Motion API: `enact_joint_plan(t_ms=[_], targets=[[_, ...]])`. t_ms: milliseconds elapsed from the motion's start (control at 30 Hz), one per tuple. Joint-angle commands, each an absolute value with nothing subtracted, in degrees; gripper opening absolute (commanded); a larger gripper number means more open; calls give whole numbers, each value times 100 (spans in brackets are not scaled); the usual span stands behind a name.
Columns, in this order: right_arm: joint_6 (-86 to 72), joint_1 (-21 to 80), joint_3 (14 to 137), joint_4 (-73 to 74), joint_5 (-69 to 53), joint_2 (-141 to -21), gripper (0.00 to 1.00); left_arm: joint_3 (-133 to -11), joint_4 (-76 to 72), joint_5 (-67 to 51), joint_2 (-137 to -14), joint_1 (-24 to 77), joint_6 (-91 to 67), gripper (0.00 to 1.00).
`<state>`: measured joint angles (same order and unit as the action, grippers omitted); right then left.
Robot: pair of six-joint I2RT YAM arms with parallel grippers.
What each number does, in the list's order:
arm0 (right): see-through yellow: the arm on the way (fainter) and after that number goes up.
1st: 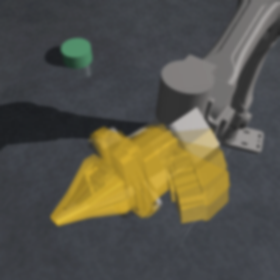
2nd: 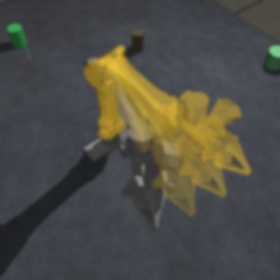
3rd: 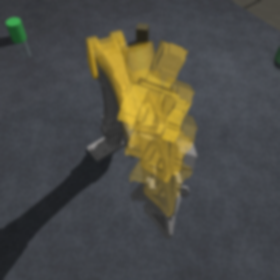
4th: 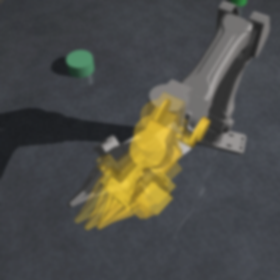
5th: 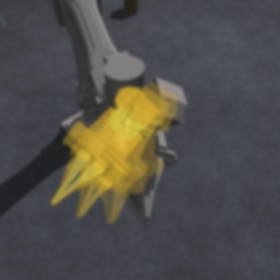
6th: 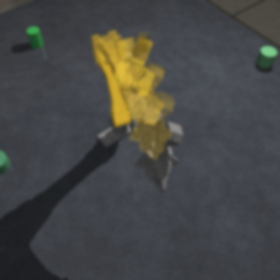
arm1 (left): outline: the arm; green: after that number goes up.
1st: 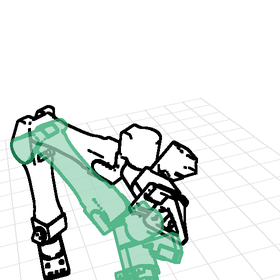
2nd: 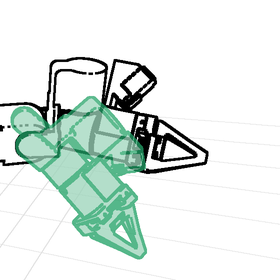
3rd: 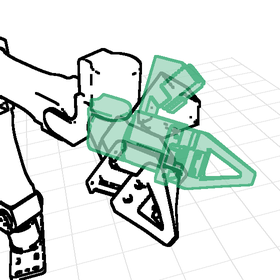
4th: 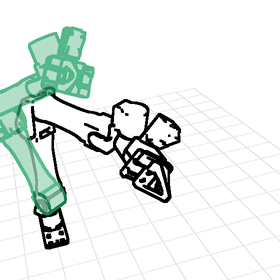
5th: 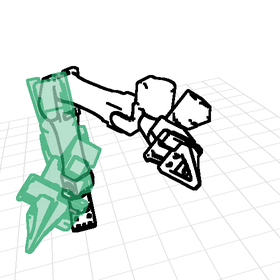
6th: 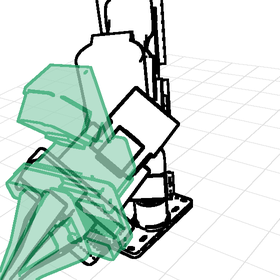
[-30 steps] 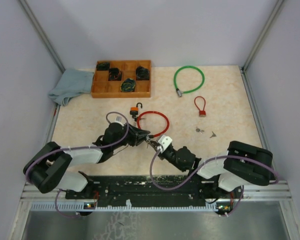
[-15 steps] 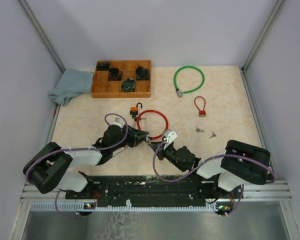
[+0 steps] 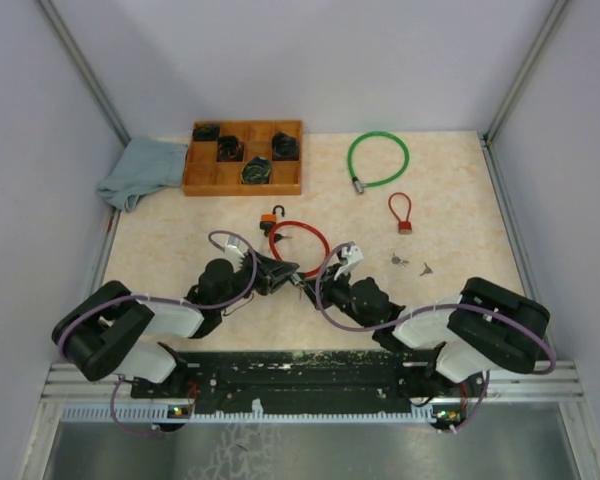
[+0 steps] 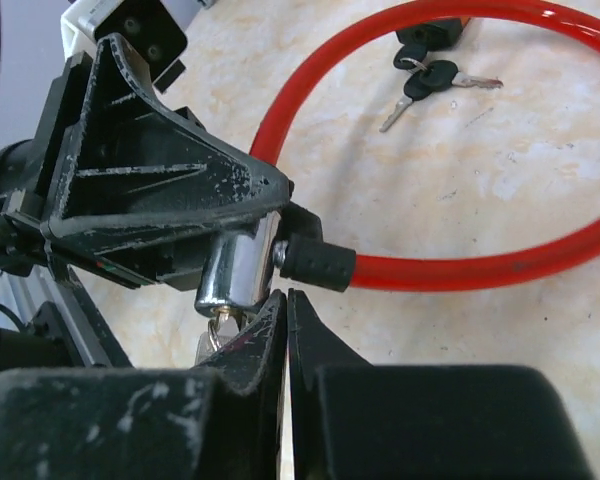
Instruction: Unlock with the key
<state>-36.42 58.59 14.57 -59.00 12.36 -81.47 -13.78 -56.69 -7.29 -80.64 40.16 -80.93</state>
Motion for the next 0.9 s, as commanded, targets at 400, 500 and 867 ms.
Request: enact_joint_plan(t_ms=[400, 500, 867], targets=[[-1929, 5397, 1521, -2937, 301, -5480, 52, -1835, -6043, -1048, -8277, 3929, -5934, 0], [-2015, 5389, 1709, -2790, 92, -5402, 56, -1950, -6271, -1211, -8285, 3929, -5148, 0], [-3384, 4904, 2219, -3440, -1107, -6496, 59, -1309, -8810, -1382, -8408, 3929, -4091, 0]])
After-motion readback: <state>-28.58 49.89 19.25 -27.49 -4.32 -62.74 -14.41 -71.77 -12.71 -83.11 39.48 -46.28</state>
